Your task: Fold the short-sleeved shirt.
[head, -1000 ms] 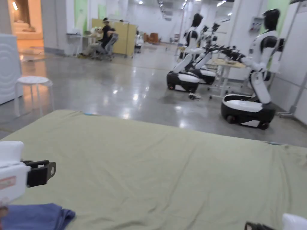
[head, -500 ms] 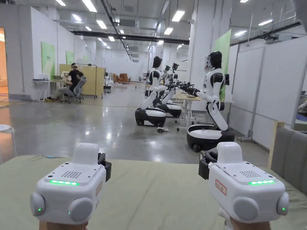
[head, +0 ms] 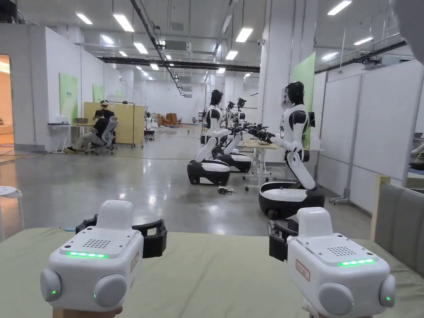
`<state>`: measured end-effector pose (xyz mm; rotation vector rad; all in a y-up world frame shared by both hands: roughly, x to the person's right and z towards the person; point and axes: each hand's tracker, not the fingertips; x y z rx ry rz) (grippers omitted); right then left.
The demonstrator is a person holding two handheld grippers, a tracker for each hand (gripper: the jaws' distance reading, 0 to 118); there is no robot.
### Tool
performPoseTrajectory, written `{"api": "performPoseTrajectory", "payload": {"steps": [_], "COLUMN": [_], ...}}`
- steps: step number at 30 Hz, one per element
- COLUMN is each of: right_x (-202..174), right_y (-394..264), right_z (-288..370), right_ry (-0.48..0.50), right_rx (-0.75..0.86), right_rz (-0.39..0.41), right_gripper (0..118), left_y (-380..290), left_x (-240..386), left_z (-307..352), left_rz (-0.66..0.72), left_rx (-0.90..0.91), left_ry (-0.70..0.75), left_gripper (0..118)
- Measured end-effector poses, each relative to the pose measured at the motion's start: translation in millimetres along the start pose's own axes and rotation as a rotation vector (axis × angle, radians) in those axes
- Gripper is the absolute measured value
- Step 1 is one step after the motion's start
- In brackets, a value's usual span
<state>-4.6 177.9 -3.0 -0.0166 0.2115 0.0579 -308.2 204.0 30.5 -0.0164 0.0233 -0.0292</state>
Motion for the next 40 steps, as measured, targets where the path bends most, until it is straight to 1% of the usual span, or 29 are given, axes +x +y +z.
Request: {"api": "performPoseTrajectory", "payload": {"steps": [1,2,3,4,5,6,11,13,14,17,18,20,22,25,27,31,32,33,34,36,37,39,40], "right_x": [0,1,1,0,0,0,-1,-3,-4,-3,-3,-7,-11,-16,-18,-20,-19,-21,-24,-27,-27,-25,-24], "right_y": [0,0,0,0,-1,-3,-5,1,3,13,16,23,27,33,35,37,36,36,34,34,35,36,37], "right_z": [0,-1,-2,-2,1,1,0,-1,-1,8,10,15,17,20,22,25,25,24,25,26,25,25,27], "right_ry": [0.006,0.009,0.008,0.004,0.023,0.002,0.009,0.005,0.000,0.030,0.032,0.010,-0.041,-0.086,-0.080,-0.017,0.028,0.036,0.023,0.051,0.058,0.022,0.005], "right_rx": [0.001,0.000,-0.006,-0.014,0.060,0.012,-0.009,-0.055,-0.084,-0.092,-0.085,-0.090,-0.087,-0.089,-0.096,-0.111,-0.132,-0.122,-0.111,-0.119,-0.123,-0.110,-0.104], "right_rz": [-0.004,-0.009,-0.011,-0.011,-0.011,-0.011,-0.026,-0.010,-0.017,-0.118,-0.137,-0.144,-0.124,-0.114,-0.125,-0.175,-0.148,-0.131,-0.125,-0.095,-0.100,-0.154,-0.157], "right_gripper": [65,97,115,118,118,118,118,118,118,118,118,118,118,118,118,118,118,118,118,118,118,118,118], "left_y": [0,-1,0,0,1,1,1,1,0,-1,0,-1,-3,-6,-6,-7,-7,-8,-8,-7,-7,-8,-7], "left_x": [0,1,1,1,1,1,0,0,0,-1,-1,-2,-1,-2,-2,-2,-1,-1,-1,-1,-2,-2,-3], "left_z": [0,0,-1,-2,-2,-4,-8,-9,-9,-10,-8,-8,-8,-9,-8,-8,-8,-8,-7,-7,-7,-7,-7], "left_rz": [-0.007,-0.011,-0.014,-0.014,-0.011,-0.009,0.014,0.018,0.021,0.026,0.030,0.034,0.020,0.024,0.040,0.038,0.035,0.033,0.031,0.036,0.038,0.042,0.042], "left_rx": [0.005,0.005,0.004,0.000,-0.002,-0.003,0.015,0.014,0.013,0.014,0.013,0.010,0.003,0.003,0.000,-0.003,-0.004,-0.005,-0.003,0.000,0.002,0.004,0.004], "left_ry": [-0.001,0.002,0.003,-0.002,-0.011,-0.017,-0.001,-0.002,-0.002,0.008,0.009,-0.001,-0.007,-0.001,0.003,0.004,0.004,0.004,0.005,0.006,0.006,0.007,0.010], "left_gripper": [103,103,103,103,103,103,103,103,103,103,103,103,103,103,103,103,103,103,103,103,103,103,103]}}
